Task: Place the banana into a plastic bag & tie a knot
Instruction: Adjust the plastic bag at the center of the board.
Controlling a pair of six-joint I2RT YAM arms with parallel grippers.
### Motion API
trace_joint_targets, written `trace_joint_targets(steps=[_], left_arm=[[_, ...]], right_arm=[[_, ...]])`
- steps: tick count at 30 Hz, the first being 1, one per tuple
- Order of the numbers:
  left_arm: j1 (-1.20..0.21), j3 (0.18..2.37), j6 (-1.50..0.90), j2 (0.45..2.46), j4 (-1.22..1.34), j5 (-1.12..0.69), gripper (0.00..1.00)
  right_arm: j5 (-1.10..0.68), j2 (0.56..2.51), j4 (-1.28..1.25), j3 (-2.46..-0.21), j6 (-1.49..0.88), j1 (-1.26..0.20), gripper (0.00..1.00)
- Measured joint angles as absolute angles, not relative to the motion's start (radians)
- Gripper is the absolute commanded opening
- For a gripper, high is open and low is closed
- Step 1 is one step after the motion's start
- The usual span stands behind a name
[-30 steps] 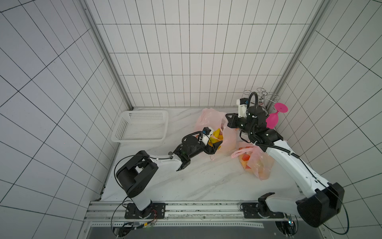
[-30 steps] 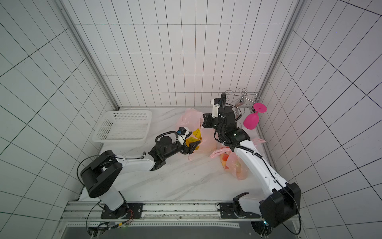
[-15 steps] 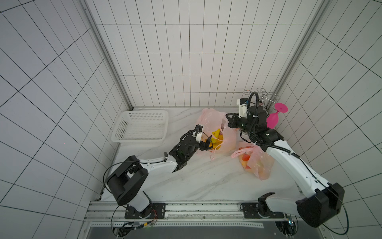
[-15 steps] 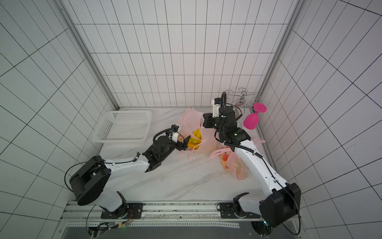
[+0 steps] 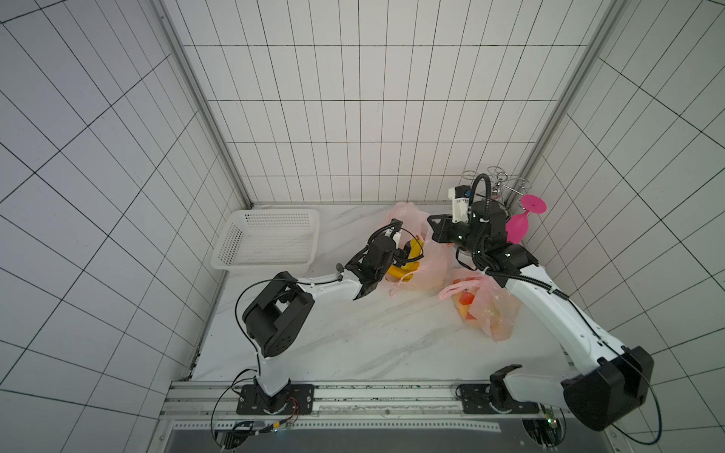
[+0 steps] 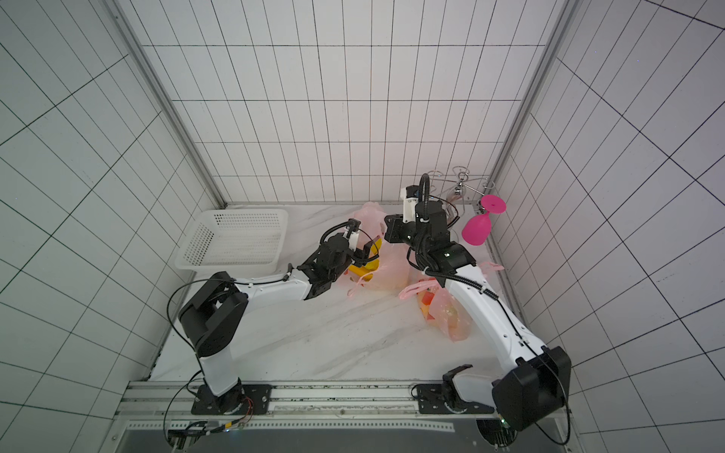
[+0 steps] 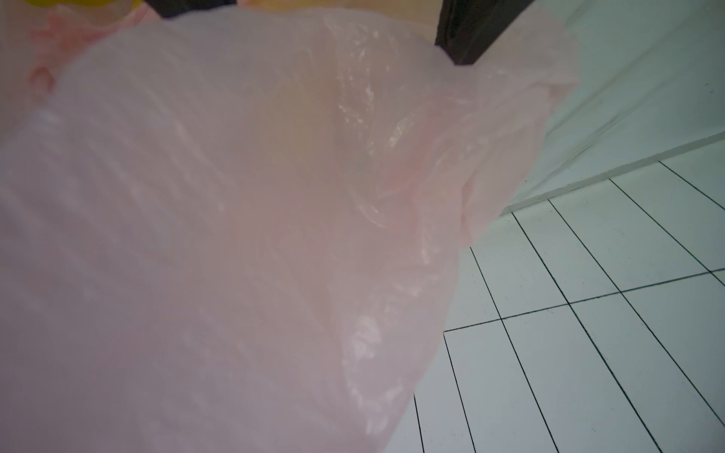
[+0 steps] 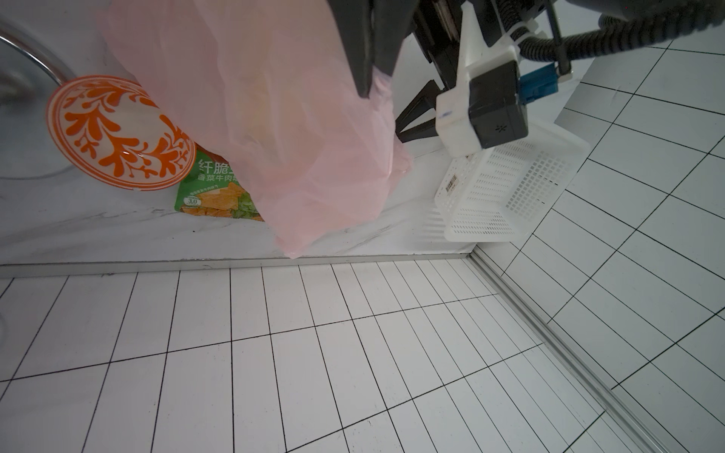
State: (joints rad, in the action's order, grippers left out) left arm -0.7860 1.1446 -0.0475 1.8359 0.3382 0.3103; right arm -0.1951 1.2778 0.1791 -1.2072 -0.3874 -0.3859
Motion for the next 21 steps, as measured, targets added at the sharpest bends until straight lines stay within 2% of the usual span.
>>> trace_joint_targets(steps=[5,8,14,21], left_arm=[[-0.778,1.147,-0.031,1.836,0.326,0.347,0.14],[-0.762,1.15,-0.041,1.835,0.324,0.331,0.01],[-0.723,1.108,-0.064,1.782,0.349,0.23,0.0],[-0.685,0.912,-0.154,1.547,0.398,0.065,0.0]], right_arm=[[-0.192,1.278,0.179,-1.207,-0.384,-0.385,0.0],[-0.192,1.278,0.179,-1.207,-0.383,-0.384,0.0],[-0.189,1.278,0.179,-1.207,-0.375,-0.37,0.0],[-0.171,1.353,0.193,-1.225,-0.338,-0.308,0.0]])
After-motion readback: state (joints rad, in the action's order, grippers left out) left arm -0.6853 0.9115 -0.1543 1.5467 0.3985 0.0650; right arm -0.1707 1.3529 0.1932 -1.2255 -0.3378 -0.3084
